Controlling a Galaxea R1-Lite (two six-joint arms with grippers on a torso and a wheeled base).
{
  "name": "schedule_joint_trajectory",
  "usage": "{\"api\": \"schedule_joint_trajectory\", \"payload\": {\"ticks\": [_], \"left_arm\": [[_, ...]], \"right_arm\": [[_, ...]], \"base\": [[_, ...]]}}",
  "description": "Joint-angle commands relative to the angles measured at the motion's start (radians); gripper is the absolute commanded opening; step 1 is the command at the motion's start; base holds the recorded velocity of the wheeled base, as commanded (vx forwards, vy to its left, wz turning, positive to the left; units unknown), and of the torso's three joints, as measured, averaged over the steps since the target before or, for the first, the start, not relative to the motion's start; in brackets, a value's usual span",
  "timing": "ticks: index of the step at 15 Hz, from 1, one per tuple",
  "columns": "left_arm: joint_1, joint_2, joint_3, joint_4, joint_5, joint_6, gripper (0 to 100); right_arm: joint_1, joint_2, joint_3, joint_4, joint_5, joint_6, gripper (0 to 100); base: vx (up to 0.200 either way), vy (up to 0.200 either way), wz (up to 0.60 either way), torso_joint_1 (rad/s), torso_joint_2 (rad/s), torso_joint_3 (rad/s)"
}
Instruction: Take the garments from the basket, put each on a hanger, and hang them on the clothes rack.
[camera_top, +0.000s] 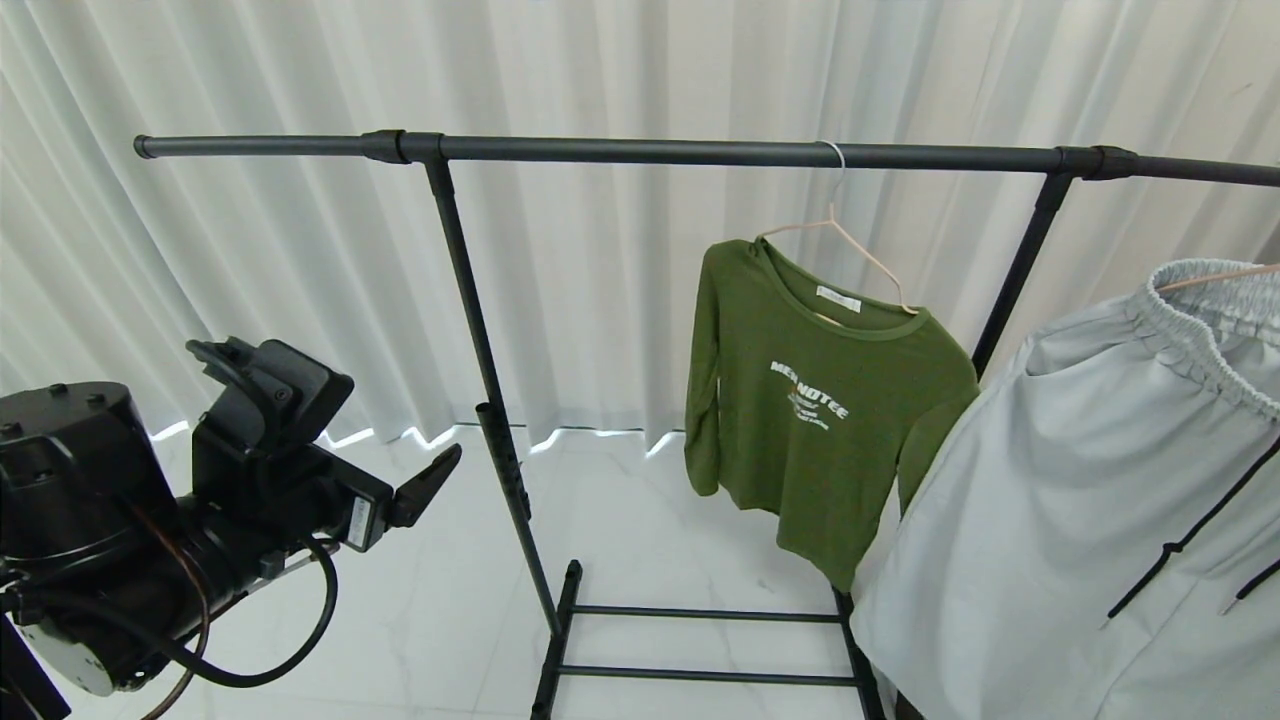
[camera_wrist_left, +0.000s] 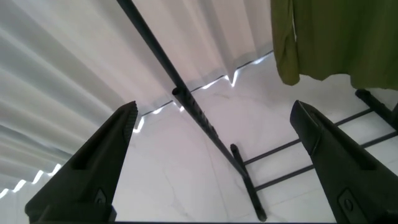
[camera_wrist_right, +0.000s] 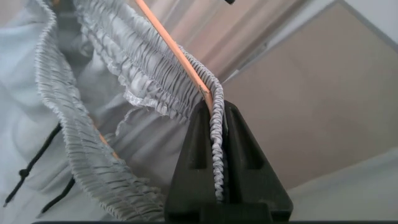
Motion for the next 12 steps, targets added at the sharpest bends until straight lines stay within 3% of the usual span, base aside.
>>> {"api": "schedule_joint_trajectory", "payload": {"ticks": [1,5,12], "left_arm": [[0.000,0.014,0.001,-0.010,-0.001,0.000,100],[-0.001,0.012,0.003,-0.017,-0.001,-0.001,100],[-0.003,0.011,0.003,-0.022,-0.001,-0.001,100]], "right_arm": [[-0.001,0.012,0.001,-0.003,0.000,0.001,0],[0.005,0.050,-0.009,-0.014,0.006,0.041,0],[0.046,0.073,-0.021,-0.014,0.005,0.046,0]], "base": [[0.000,0.000,0.00,0.000,0.00,0.000],[0.000,0.000,0.00,0.000,0.00,0.000],[0.200,0.000,0.00,0.002,0.00,0.005]]}}
